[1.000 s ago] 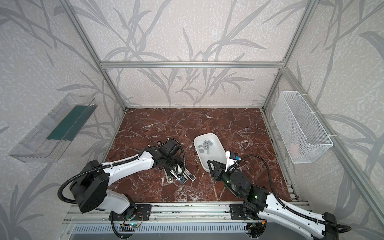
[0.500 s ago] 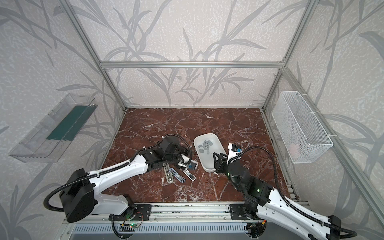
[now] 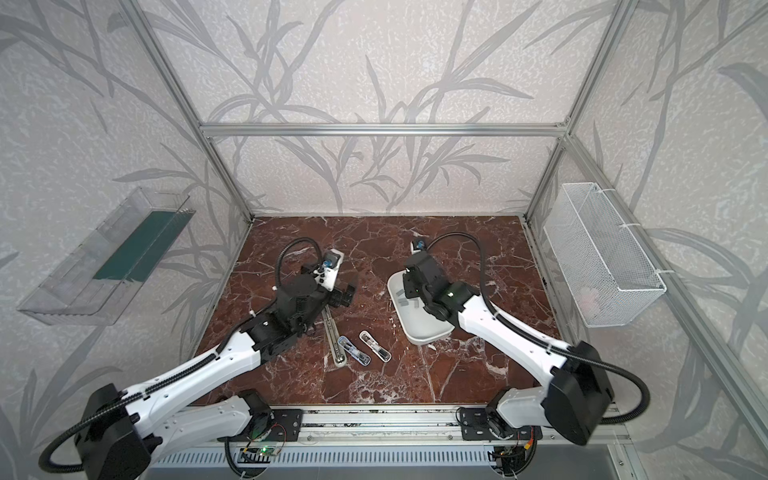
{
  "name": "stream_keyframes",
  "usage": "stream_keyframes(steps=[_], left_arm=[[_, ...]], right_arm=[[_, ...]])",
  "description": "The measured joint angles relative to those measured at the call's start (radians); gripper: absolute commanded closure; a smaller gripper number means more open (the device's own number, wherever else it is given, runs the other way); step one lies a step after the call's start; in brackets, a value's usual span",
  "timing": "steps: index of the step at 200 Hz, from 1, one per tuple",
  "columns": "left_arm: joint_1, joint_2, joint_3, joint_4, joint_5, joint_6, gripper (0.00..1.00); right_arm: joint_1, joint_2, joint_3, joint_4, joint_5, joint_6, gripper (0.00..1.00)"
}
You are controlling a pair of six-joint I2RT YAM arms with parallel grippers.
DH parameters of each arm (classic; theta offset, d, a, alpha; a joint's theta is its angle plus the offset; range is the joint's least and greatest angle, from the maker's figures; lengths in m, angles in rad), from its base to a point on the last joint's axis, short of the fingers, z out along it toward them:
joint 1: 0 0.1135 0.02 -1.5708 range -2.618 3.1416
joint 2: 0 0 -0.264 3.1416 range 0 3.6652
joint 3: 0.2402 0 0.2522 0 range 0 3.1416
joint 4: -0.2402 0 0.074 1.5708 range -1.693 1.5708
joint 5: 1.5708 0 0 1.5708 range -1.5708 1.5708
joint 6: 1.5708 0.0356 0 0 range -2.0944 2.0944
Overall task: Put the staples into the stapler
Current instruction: 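Move the right gripper over the white tray while the left moves to the long stapler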
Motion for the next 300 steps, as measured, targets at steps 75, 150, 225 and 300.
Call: stream_keyframes(steps=[75, 150, 225, 300], left_arm=[[0.123, -0.384, -0.269, -0.111, -0.214, -0.262, 0.01], [0.130, -0.436, -0.378, -0.138, -0.229, -0.283, 0.01], [0.131, -0.412, -0.378, -0.128, -0.230, -0.282, 0.01], [0.131, -0.411, -0.378, -0.124, -0.229, -0.282, 0.01]], right_arm=[[-0.152, 0.237, 0.058, -0.055, -0.124, 0.061, 0.70], [-0.145, 0.253, 0.021, -0.080, -0.264, 0.141, 0.70], [-0.145, 0.367, 0.006, -0.117, -0.294, 0.130, 0.70], [-0.145, 0.412, 0.039, -0.129, -0.285, 0.127, 0.70]])
